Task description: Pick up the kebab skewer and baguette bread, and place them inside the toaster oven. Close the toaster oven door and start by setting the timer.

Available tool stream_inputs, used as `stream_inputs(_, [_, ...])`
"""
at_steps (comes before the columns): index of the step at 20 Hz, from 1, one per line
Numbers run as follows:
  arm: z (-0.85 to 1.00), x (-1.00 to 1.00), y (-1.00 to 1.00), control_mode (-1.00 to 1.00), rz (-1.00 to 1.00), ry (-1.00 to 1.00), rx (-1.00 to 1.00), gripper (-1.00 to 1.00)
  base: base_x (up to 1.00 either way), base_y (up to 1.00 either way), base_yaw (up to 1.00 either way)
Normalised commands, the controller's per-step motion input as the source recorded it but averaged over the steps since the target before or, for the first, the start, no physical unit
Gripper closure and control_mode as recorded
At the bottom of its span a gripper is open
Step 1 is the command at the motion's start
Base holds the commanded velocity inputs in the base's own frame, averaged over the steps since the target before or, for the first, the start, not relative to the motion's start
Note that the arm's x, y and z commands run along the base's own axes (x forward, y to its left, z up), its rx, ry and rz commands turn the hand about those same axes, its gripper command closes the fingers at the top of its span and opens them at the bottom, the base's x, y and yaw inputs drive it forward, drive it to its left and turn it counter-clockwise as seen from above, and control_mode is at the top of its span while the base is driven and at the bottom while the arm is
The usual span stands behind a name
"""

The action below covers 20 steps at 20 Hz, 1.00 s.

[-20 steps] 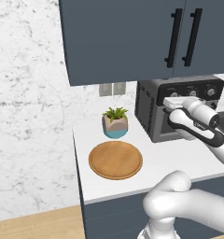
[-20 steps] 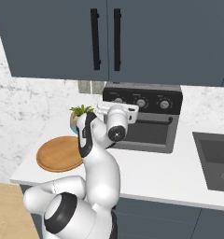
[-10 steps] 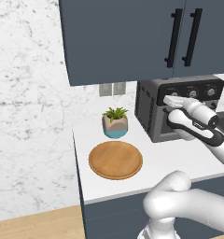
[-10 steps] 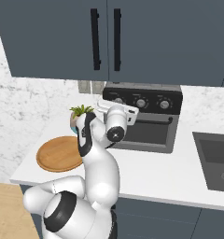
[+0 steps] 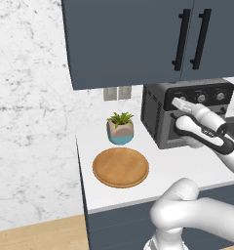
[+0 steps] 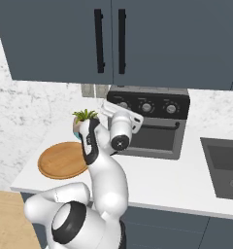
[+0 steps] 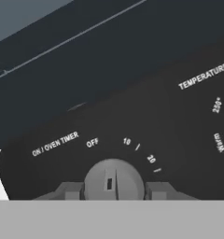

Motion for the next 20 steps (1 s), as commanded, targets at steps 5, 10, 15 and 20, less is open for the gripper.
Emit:
stream_inputs(5, [0.00, 0.00, 0.00, -1.00, -0.05, -0.01, 0.19, 1.00, 0.00, 0.00, 0.00])
stream_inputs(10, [0.00, 0.00, 0.00, -1.00, -0.04, -0.01, 0.18, 1.00, 0.00, 0.00, 0.00])
stream_inputs(15, [0.00, -0.02, 0.00, -1.00, -0.03, -0.01, 0.18, 1.00, 0.00, 0.00, 0.00])
stream_inputs(20, [0.00, -0.04, 0.00, -1.00, -0.02, -0.02, 0.18, 1.00, 0.00, 0.00, 0.00])
